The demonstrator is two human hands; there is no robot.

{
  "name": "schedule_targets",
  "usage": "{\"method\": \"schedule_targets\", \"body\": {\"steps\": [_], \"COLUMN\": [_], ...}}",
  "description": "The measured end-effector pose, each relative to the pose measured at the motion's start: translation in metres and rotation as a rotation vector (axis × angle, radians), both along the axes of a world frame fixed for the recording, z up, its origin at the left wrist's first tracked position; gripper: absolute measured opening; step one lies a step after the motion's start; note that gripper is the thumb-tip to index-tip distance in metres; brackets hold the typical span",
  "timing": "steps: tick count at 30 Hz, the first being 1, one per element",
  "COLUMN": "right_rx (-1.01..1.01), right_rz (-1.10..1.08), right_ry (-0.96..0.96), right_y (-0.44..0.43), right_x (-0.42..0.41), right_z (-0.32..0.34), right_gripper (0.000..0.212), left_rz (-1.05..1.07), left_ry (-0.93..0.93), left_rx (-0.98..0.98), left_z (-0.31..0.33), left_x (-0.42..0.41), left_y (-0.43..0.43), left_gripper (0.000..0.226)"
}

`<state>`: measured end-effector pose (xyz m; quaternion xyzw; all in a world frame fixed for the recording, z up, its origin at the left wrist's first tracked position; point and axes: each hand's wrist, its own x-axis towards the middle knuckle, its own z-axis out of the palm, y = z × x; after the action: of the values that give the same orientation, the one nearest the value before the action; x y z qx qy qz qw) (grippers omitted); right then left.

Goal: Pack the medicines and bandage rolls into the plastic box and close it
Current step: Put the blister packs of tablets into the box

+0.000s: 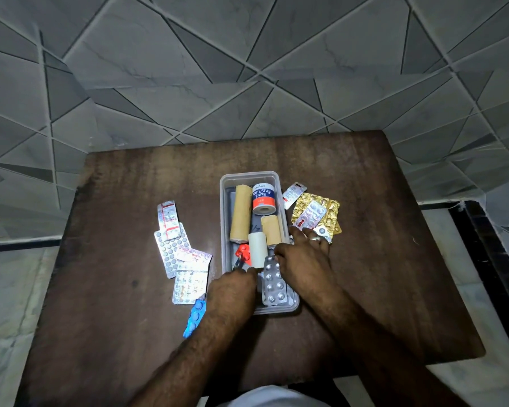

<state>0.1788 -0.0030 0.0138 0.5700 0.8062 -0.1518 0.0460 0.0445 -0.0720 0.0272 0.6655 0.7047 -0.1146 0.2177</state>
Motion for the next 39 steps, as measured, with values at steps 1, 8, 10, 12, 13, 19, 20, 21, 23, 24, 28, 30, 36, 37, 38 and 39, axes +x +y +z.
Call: {"method": "schedule_targets", "body": {"steps": [1,8,10,12,13,19,20,21,23,24,28,30,36,37,38,39], "right_rx": [0.015,-0.050,-0.026,0.000,-0.008,-0.259,-0.297,-0.333,-0.401,-0.423,-0.415,-0.398,-0.367,-0.364,-0.364,-0.363], "right_rz": [0.000,-0.091,-0.157,-0.220,-0.252,-0.423,-0.418,-0.408,-0.392,-0.385,-0.353,-0.349,-0.379,-0.389,-0.395,-0.402], "right_ry": [-0.008,0.190,0.387,0.481,0.475,0.246,0.198,0.155,0.079,0.052,-0.010,-0.022,0.026,0.036,0.044,0.052], "right_y": [0.000,0.009,0.013,0.019,0.021,0.016,0.012,0.008,0.000,-0.005,-0.015,-0.015,-0.013,-0.013,-0.012,-0.011], "right_x": [0.000,0.003,0.012,0.025,0.033,0.080,0.085,0.090,0.094,0.094,0.089,0.086,0.088,0.088,0.089,0.089], "right_z": [-0.001,-0.002,0.001,0.005,0.006,-0.005,-0.007,-0.010,-0.017,-0.020,-0.031,-0.033,-0.035,-0.035,-0.035,-0.035], "right_gripper": [0.025,0.027,0.025,0.025,0.027,0.055,0.060,0.067,0.078,0.083,0.089,0.087,0.073,0.072,0.072,0.071], "left_rz": [0.011,0.271,0.510,0.708,0.766,0.883,0.895,0.907,0.926,0.928,0.917,0.912,0.954,0.956,0.960,0.966], "left_ry": [0.004,-0.274,-0.427,-0.503,-0.502,-0.285,-0.262,-0.252,-0.248,-0.239,-0.177,-0.185,-0.275,-0.291,-0.306,-0.318], "left_rx": [-0.017,0.213,0.360,0.439,0.450,0.307,0.267,0.230,0.175,0.158,0.163,0.173,0.165,0.171,0.177,0.184], "left_z": [-0.001,0.001,0.003,0.001,-0.005,-0.055,-0.060,-0.064,-0.070,-0.072,-0.073,-0.073,-0.073,-0.072,-0.070,-0.069], "left_x": [-0.001,-0.013,-0.026,-0.045,-0.057,-0.114,-0.117,-0.119,-0.117,-0.115,-0.105,-0.104,-0.109,-0.110,-0.109,-0.109], "left_y": [0.000,0.002,0.003,0.003,0.002,-0.023,-0.029,-0.035,-0.043,-0.046,-0.045,-0.042,-0.038,-0.037,-0.037,-0.037], "left_gripper": [0.031,0.023,0.014,0.009,0.007,0.028,0.034,0.039,0.046,0.049,0.052,0.050,0.046,0.045,0.043,0.040]}}
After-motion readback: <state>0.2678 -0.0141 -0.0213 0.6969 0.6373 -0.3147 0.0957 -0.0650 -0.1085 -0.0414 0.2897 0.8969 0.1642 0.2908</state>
